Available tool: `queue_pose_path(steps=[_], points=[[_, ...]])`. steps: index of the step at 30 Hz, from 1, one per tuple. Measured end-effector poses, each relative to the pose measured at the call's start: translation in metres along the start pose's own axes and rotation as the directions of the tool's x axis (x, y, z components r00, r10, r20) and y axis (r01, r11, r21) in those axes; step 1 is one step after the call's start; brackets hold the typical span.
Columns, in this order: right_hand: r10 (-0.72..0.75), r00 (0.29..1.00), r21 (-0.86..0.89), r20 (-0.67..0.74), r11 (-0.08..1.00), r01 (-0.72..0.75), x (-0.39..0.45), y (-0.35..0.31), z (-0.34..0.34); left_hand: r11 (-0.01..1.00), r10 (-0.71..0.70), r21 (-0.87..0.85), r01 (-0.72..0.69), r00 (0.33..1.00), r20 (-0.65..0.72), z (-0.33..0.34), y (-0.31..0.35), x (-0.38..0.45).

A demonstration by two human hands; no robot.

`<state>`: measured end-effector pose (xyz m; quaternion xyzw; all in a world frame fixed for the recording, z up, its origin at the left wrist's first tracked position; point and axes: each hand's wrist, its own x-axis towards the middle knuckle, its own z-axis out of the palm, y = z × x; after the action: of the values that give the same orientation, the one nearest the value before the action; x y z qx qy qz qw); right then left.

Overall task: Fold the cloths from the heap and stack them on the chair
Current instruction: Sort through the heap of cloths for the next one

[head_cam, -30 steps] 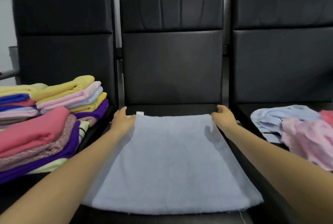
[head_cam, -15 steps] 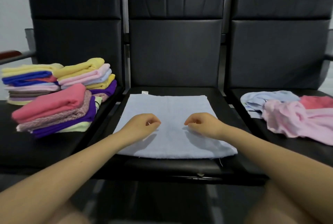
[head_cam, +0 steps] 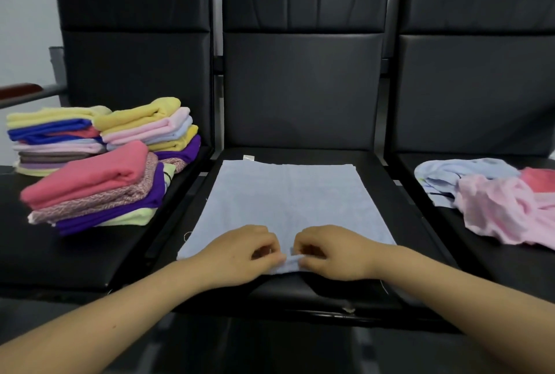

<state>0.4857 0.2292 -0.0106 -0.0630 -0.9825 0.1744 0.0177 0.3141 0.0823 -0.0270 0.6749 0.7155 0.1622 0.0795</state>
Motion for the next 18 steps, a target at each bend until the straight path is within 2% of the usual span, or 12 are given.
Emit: queue_pose_path(steps=[3, 5, 8, 11, 15, 18], points=[[0.083, 0.99, 0.123, -0.11, 0.99, -0.07, 0.006, 0.007, -0.004, 0.988, 0.058, 0.146, -0.056, 0.998, -0.007, 0.003, -0.004, 0.002], [0.105, 0.98, 0.158, -0.172, 0.984, -0.077, 0.008, 0.012, -0.006, 0.98, 0.104, 0.175, -0.091, 0.992, -0.069, 0.006, -0.008, 0.006], [0.129, 0.989, 0.11, -0.073, 0.987, -0.12, 0.009, 0.017, -0.009, 0.993, 0.068, 0.104, -0.051, 0.985, -0.162, 0.003, -0.017, 0.018], [0.159, 0.987, 0.04, 0.019, 0.986, -0.159, 0.01, 0.021, -0.012, 0.994, 0.064, 0.104, -0.043, 0.977, -0.202, -0.006, -0.025, 0.028], [0.208, 0.977, 0.065, -0.056, 0.977, -0.204, 0.006, 0.04, -0.034, 0.974, 0.052, 0.226, -0.017, 0.988, -0.149, -0.024, -0.037, 0.037], [0.281, 0.949, 0.161, -0.142, 0.953, -0.258, -0.008, 0.063, -0.049, 0.982, 0.009, 0.187, 0.009, 0.995, -0.097, -0.037, -0.05, 0.037]])
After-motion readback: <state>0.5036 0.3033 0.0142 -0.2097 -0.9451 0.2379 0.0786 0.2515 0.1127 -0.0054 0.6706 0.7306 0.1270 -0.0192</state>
